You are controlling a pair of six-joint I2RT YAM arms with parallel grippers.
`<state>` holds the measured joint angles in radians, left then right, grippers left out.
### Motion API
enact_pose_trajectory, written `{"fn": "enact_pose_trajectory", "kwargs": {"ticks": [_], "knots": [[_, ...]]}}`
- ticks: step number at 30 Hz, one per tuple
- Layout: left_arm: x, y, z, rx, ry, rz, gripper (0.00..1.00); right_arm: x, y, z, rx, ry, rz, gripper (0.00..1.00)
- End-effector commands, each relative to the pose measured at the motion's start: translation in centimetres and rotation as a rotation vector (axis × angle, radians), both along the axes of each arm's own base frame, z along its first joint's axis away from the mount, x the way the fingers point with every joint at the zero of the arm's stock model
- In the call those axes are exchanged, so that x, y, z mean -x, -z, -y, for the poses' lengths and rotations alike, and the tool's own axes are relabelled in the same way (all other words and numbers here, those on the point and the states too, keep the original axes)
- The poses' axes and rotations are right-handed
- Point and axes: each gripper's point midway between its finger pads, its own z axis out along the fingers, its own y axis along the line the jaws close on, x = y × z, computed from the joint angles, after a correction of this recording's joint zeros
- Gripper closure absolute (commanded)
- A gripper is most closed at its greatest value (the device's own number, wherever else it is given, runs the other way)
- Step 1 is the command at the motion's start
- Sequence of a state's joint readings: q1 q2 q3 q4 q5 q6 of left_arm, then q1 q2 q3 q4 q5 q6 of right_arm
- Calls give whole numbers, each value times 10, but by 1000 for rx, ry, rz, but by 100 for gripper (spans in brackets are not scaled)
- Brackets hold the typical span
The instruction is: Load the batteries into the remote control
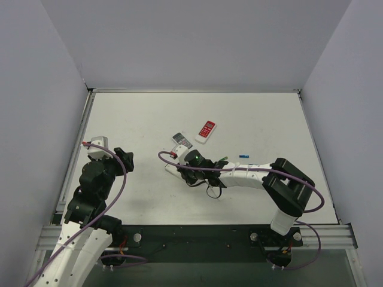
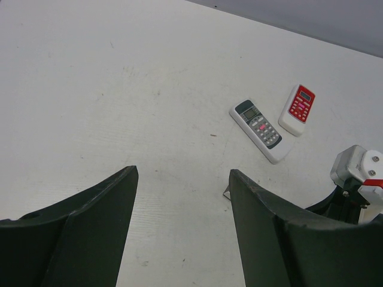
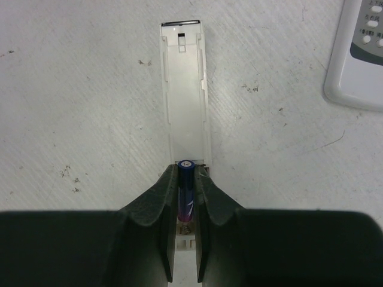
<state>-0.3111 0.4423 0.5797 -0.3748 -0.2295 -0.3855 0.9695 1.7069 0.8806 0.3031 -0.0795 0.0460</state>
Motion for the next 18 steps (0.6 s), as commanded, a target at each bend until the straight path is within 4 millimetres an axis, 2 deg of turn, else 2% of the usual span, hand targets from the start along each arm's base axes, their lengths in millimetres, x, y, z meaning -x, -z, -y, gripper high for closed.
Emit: {"fn": "enact_pose_trajectory", "kwargs": {"ticks": [1, 3, 4, 7, 13, 18], "knots": [[-4, -11, 2, 24, 2, 42, 27, 7, -1, 3, -8, -3, -13, 97], [-4, -10, 2, 23, 4, 41, 27, 8, -3, 5, -6, -2, -16, 93], [-4, -10, 2, 24, 5, 42, 27, 9, -4, 5, -7, -5, -14, 88], [-4, -10, 3, 23, 7, 41, 27, 10, -6, 7, -7, -1, -12, 80], [-4, -9, 2, 23, 7, 36, 27, 10, -11, 12, -5, 11, -4, 75], [-5, -8, 3, 23, 7, 34, 27, 12, -33, 11, -33, 5, 5, 70]]}}
